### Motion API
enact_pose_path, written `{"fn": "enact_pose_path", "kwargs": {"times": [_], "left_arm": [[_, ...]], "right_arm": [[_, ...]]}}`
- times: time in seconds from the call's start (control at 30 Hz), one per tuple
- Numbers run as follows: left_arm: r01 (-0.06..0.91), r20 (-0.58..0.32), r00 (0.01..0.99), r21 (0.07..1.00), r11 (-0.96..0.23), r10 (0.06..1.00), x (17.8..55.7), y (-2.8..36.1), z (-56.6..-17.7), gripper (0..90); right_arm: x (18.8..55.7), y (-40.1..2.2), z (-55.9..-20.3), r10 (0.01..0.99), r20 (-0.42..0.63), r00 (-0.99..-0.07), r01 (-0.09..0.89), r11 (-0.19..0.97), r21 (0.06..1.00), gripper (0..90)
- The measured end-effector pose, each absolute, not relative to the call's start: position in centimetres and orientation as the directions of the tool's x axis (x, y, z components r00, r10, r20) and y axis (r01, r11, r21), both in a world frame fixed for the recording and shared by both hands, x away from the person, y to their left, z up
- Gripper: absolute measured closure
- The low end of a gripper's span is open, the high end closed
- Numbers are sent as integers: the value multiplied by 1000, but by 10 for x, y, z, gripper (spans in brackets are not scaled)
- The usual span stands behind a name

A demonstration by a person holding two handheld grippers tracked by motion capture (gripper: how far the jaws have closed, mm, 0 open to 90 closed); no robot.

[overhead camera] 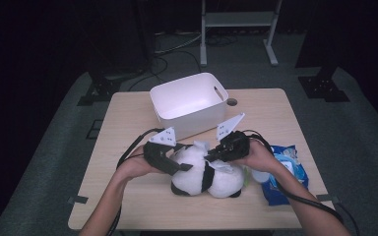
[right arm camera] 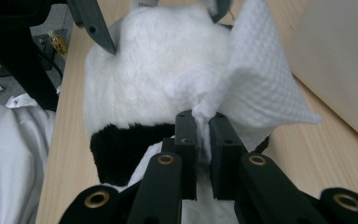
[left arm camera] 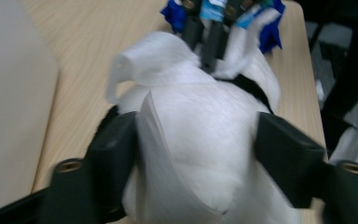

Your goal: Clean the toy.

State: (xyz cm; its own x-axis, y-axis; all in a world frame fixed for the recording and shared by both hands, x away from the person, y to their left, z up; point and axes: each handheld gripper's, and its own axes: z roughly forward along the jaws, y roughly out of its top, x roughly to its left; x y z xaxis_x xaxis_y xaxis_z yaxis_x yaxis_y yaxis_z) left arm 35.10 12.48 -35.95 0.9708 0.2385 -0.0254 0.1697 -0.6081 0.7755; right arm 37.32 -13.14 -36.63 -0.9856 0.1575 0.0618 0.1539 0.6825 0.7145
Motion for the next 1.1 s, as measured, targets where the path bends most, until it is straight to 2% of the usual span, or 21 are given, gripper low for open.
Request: {"fn": "enact_pose_path", "kwargs": {"times": [0.07, 0.1, 0.23, 0.47, 0.53, 0.67, 0.73, 0.9, 1.1], "left_arm": [[200, -56, 968, 766, -611, 246, 353, 124, -361, 157], [215, -76, 967, 759, -614, 245, 355, 124, -362, 104], [258, -119, 959, 736, -625, 255, 358, 118, -369, 15], [237, -108, 968, 693, -681, 227, 355, 109, -376, 3], [215, -88, 973, 679, -702, 214, 353, 109, -376, 70], [189, -50, 975, 698, -690, 217, 350, 113, -371, 320], [179, -35, 975, 706, -685, 218, 350, 114, -371, 388], [139, 18, 974, 734, -665, 224, 350, 113, -370, 477], [74, 124, 960, 753, -654, 251, 351, 109, -367, 518]], "right_arm": [[370, -132, -366, 146, 69, -987, 150, 679, 719, 824], [368, -133, -365, 142, 67, -988, 146, 681, 718, 824], [363, -134, -365, 119, 56, -991, 122, 682, 721, 823], [357, -129, -367, 81, 65, -995, 103, 693, 713, 823], [354, -127, -367, 67, 57, -996, 87, 704, 705, 823], [356, -128, -367, 94, 52, -994, 103, 698, 709, 822], [358, -129, -367, 104, 50, -993, 109, 694, 712, 822], [361, -132, -366, 131, 48, -990, 125, 685, 717, 822], [366, -137, -361, 161, 38, -986, 137, 666, 733, 822]]}}
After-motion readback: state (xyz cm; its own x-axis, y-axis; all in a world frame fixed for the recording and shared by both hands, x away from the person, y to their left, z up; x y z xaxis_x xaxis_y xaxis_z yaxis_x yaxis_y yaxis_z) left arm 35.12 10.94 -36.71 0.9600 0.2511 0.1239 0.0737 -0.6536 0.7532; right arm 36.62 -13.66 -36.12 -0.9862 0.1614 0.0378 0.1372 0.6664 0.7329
